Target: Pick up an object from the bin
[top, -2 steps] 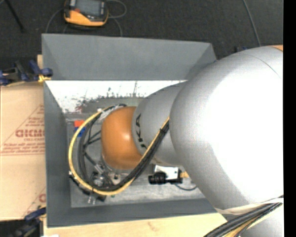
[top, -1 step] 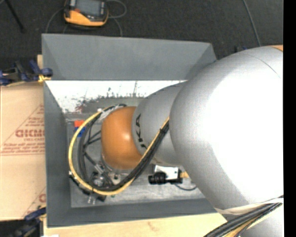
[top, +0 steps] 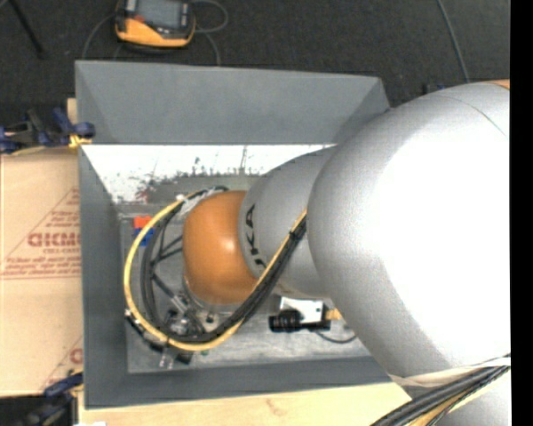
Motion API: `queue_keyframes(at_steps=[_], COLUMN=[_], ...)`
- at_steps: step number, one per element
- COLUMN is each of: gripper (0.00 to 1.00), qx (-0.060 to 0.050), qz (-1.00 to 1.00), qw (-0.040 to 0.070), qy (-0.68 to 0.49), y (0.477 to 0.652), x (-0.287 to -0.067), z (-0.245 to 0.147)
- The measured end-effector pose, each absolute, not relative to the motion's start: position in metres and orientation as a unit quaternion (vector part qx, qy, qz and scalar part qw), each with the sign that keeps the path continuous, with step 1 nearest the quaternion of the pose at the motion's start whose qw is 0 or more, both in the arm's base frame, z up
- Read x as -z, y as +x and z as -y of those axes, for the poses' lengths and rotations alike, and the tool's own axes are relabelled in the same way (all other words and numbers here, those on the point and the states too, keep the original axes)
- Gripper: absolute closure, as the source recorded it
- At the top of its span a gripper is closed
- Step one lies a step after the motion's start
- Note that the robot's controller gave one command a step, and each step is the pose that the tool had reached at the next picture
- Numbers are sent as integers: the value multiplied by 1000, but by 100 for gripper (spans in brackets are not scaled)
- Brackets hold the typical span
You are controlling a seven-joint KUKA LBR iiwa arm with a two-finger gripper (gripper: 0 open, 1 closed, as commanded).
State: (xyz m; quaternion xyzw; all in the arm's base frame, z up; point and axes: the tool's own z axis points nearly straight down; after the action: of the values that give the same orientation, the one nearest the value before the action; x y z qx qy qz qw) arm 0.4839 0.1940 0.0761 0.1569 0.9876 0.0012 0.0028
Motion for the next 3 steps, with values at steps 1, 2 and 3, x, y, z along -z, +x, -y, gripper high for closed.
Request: queue_keyframes(at_steps=[1, 2, 3], gripper=[100, 100, 100], qx=[1, 0, 0], qz=[-988, -988, -988], qw=[-1, -1, 0], qy=[157, 157, 157], y=[482, 482, 483], x=[-89, -101, -112], z=[-193, -193, -194])
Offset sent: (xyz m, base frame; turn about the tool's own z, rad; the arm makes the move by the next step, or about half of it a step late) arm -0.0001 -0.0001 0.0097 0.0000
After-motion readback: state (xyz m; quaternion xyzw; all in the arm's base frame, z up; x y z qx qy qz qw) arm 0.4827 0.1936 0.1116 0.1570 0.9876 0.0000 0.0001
